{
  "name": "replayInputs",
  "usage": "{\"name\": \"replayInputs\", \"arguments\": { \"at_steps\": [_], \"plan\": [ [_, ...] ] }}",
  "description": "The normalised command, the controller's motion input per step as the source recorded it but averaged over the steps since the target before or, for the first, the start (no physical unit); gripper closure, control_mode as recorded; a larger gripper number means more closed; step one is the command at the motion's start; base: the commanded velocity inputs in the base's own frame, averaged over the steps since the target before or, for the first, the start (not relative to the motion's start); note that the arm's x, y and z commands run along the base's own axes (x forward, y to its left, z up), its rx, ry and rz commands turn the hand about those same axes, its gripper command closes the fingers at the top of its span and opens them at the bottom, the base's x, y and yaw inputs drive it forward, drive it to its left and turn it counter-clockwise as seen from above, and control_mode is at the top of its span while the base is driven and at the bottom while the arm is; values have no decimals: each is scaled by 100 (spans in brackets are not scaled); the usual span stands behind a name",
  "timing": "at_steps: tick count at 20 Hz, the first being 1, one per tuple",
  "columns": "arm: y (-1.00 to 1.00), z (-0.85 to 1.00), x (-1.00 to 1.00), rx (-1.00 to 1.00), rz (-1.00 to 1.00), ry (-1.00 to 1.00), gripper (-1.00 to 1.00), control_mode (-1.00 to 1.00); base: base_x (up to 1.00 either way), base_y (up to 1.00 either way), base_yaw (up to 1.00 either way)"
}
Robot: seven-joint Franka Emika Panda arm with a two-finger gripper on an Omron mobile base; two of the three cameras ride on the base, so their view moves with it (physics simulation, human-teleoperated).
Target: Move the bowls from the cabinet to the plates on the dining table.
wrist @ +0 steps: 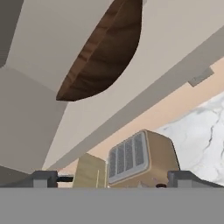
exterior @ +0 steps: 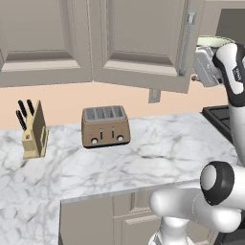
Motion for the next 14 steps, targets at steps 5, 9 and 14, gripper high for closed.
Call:
{"name": "replayInputs", "arguments": {
  "at_steps": [5, 9, 14],
  "plan": [
    [29, 0, -8, 2, 3, 0, -100, -100, 0, 0, 0],
    [35, 0, -21, 0, 6, 0, -100, -100, 0, 0, 0],
    [45, 0, -34, 0, 10, 0, -100, -100, 0, 0, 0]
  ]
}}
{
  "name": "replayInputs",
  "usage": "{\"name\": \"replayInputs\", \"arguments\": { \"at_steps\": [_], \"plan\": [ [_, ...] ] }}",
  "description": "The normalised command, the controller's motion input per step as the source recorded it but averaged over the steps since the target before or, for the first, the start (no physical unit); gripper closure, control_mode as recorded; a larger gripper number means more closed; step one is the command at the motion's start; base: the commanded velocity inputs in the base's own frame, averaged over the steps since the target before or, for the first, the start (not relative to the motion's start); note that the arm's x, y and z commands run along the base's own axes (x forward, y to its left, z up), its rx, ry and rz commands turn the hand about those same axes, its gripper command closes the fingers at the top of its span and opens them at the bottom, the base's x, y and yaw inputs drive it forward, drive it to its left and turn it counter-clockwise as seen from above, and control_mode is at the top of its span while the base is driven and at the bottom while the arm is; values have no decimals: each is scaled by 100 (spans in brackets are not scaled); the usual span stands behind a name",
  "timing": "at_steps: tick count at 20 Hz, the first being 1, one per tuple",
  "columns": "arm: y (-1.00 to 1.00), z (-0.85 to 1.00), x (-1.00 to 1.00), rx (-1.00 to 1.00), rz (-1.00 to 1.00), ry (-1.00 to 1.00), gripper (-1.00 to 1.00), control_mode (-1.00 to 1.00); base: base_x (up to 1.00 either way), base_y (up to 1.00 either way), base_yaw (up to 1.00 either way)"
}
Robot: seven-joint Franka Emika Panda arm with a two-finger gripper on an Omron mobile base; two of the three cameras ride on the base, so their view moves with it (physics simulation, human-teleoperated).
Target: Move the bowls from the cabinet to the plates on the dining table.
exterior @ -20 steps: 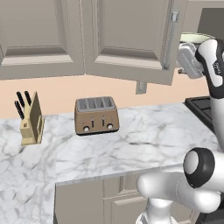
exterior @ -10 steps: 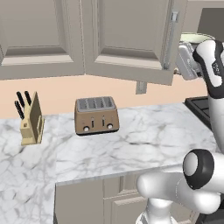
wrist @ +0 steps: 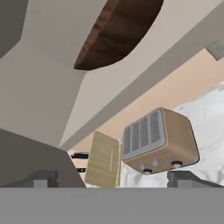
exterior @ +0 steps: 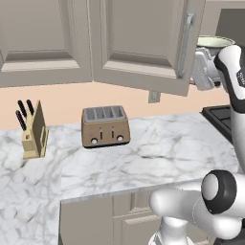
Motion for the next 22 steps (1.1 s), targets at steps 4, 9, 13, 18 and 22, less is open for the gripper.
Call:
{"name": "replayInputs", "arguments": {
  "at_steps": [4, 9, 13, 18, 22],
  "plan": [
    [60, -1, -35, -5, 11, 0, -100, -100, 0, 0, 0],
    [81, -7, -39, -11, 14, 0, -100, -100, 0, 0, 0],
    [93, -6, -44, -13, 14, 0, -100, -100, 0, 0, 0],
    [93, 0, -49, -13, 10, 0, -100, -100, 0, 0, 0],
    [83, 0, -30, -10, 5, -1, -100, -100, 0, 0, 0]
  ]
}}
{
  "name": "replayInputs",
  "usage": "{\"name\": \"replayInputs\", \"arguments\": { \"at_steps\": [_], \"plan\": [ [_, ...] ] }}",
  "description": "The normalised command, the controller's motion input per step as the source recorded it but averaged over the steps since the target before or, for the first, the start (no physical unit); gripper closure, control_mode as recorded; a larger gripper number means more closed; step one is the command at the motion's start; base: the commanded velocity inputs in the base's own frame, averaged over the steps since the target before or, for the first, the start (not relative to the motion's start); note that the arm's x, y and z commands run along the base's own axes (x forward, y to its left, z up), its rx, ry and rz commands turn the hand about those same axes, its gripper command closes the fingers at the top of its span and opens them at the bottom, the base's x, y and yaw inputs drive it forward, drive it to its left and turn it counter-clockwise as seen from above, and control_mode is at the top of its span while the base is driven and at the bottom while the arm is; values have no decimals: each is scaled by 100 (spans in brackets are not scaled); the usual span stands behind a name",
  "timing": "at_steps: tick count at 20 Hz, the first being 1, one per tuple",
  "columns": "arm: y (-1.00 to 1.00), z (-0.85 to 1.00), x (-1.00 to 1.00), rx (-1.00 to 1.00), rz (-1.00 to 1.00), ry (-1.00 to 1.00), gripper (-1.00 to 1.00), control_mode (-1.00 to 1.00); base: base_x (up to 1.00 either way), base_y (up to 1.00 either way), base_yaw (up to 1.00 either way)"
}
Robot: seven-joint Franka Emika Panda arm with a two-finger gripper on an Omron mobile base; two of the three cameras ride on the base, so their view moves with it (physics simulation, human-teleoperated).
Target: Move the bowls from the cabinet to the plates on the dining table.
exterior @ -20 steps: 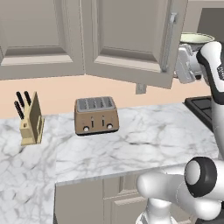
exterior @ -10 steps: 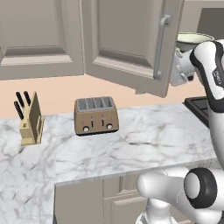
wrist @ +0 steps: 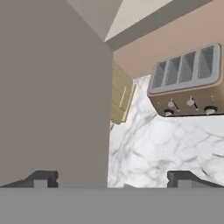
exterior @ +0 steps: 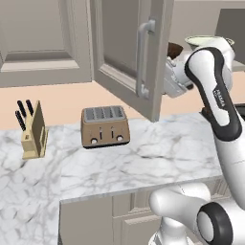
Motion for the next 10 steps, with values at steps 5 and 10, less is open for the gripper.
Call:
{"name": "replayInputs", "arguments": {
  "at_steps": [5, 10],
  "plan": [
    [68, 0, -13, -1, 3, 0, -100, -100, 0, 0, 0],
    [68, 0, -1, 3, 0, 0, -100, -100, 0, 0, 0]
  ]
}}
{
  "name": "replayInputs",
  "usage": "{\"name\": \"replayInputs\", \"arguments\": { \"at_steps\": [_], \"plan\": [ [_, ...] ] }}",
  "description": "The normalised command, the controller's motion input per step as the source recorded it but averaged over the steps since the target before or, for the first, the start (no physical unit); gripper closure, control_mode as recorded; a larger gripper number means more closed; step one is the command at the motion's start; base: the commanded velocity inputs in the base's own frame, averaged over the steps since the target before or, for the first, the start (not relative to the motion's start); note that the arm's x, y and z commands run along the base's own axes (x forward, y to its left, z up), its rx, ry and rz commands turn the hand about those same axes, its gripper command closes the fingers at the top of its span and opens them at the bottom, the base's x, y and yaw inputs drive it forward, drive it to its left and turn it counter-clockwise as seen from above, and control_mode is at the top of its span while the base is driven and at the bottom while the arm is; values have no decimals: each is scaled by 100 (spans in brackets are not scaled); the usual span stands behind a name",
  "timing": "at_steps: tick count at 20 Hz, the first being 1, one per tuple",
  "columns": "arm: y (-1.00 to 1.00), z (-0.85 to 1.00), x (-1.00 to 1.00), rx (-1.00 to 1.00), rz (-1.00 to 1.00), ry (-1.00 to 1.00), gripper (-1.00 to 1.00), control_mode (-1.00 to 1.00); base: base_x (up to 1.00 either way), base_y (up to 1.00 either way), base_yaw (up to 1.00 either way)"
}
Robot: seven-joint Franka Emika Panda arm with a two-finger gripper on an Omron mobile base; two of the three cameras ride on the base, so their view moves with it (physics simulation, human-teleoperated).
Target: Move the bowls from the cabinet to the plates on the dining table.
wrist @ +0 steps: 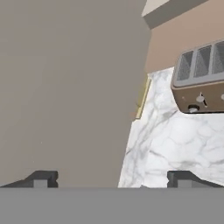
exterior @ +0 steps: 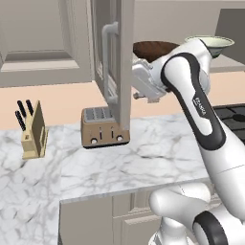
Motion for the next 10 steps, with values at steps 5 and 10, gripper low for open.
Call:
{"name": "replayInputs", "arguments": {
  "at_steps": [5, 10],
  "plan": [
    [70, 0, 0, 2, 0, 0, -100, -100, 0, 0, 0],
    [52, 0, 0, 1, 0, 0, -100, -100, 0, 0, 0]
  ]
}}
